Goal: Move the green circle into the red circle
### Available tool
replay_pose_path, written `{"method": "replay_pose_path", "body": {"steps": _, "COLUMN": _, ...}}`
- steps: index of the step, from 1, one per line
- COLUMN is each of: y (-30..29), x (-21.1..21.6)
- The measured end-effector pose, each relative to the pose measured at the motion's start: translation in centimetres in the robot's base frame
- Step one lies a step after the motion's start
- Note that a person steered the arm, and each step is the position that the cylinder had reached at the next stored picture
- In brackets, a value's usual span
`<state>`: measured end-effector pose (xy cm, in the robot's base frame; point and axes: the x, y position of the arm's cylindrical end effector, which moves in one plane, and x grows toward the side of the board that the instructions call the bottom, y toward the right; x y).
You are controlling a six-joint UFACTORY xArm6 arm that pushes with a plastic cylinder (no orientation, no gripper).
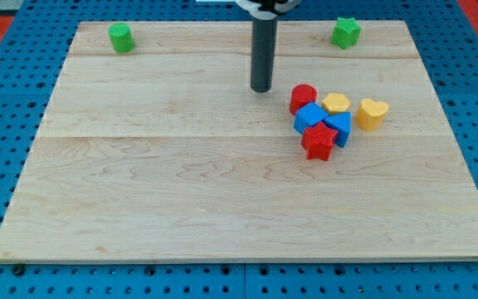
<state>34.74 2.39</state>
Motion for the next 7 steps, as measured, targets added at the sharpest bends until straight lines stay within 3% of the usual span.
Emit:
{"method": "replay_pose_path", "body": {"steps": 4, "y": 0.0, "x": -1.0}}
{"method": "replay_pose_path", "body": {"steps": 6, "y": 6.9, "x": -2.4}}
{"method": "replay_pose_path", "body": {"steps": 7, "y": 9.1, "x": -5.5}}
